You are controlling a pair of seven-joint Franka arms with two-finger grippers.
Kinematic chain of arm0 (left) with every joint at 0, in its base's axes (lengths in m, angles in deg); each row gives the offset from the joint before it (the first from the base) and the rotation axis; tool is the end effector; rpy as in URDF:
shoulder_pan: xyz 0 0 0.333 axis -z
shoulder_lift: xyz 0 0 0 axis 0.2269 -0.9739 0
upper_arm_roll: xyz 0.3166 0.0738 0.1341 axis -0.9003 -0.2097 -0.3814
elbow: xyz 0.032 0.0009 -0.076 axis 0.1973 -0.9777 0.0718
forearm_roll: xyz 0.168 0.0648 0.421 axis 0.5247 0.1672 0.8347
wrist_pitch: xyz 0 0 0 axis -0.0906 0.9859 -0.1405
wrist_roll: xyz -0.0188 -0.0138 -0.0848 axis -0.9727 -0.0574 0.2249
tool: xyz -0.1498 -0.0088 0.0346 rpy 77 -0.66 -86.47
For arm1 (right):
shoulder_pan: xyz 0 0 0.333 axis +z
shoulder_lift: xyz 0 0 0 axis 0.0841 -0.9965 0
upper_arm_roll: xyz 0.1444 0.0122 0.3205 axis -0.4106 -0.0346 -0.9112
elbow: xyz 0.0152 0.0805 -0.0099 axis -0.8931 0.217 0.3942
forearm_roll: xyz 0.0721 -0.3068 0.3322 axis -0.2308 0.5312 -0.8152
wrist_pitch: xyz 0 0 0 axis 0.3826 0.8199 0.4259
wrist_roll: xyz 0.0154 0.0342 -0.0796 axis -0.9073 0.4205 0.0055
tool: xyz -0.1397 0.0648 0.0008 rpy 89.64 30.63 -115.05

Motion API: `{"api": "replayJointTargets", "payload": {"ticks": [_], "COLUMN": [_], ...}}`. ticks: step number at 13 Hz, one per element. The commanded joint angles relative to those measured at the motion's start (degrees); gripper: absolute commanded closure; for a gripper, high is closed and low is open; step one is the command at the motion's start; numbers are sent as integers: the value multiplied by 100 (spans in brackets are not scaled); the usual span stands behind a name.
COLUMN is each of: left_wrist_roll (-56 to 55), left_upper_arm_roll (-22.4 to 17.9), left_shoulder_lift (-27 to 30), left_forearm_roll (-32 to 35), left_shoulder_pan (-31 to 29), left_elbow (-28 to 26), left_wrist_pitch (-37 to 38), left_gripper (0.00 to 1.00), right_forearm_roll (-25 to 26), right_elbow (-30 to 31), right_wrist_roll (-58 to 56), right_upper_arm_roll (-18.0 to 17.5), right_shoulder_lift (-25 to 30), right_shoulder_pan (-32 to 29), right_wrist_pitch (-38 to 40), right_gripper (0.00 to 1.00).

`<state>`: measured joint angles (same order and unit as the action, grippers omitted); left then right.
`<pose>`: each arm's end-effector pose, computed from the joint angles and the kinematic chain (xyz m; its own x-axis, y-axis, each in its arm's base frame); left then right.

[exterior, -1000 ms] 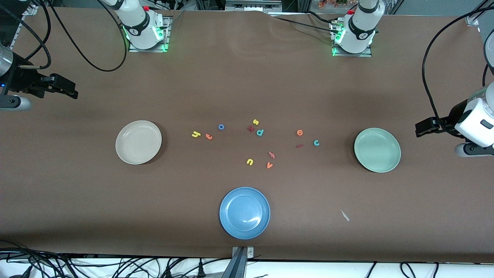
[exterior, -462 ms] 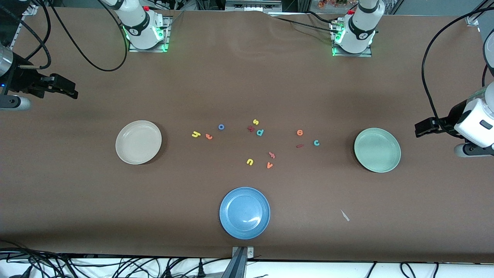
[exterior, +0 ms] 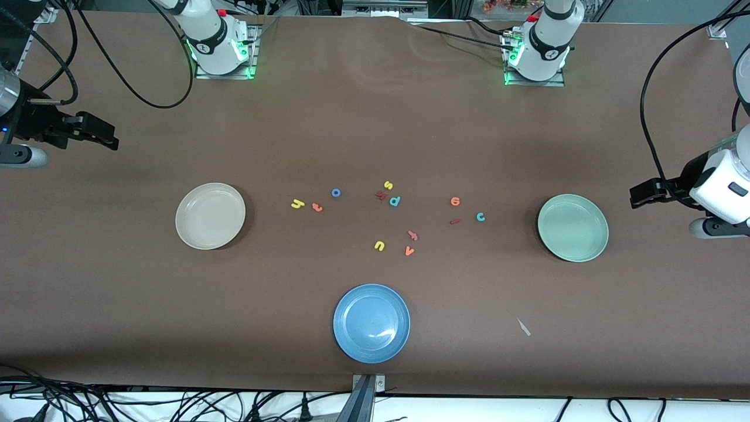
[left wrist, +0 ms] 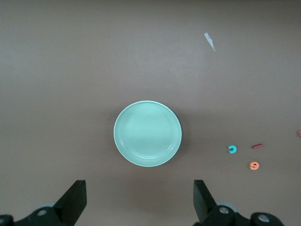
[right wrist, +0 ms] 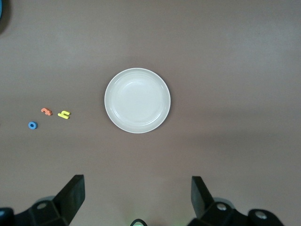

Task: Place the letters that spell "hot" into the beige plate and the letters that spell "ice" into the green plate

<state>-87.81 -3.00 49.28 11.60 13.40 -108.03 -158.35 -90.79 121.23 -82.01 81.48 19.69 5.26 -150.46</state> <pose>0.7181 -0.0073 0.5481 0.9954 0.0677 -0.0672 0.0627 -0.9953 -0.0738 0.6357 0.0248 0.5919 0.9961 -0.0151 -0.0874 -0.0153 -0.9999 -0.0022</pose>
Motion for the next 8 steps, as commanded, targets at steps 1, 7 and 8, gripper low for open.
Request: {"api": "replayJointTargets", "payload": {"ticks": [1,7,8], "left_wrist_roll": [-55,59,59], "left_upper_arm_roll": [-5,4,4], "left_shoulder_lift": [11,11,11], "left_forearm_roll": [70,71,62], "left_shoulder_pan": [33,24,24], "left_elbow": [22,13,-4], "left_wrist_pitch": [21,21,21], "left_gripper": [0,0,0], "right_forearm_roll": [-3,-3,5], "right_elbow": [-98,-98,-98], "right_wrist_roll": [16,7,16], "right_upper_arm_roll": [-41,-41,-41], "right_shoulder_lift": [16,16,16], "right_shoulder_pan": [-42,-42,-33], "right_wrist_pitch": [118,135,135], "right_gripper": [0,0,0]}}
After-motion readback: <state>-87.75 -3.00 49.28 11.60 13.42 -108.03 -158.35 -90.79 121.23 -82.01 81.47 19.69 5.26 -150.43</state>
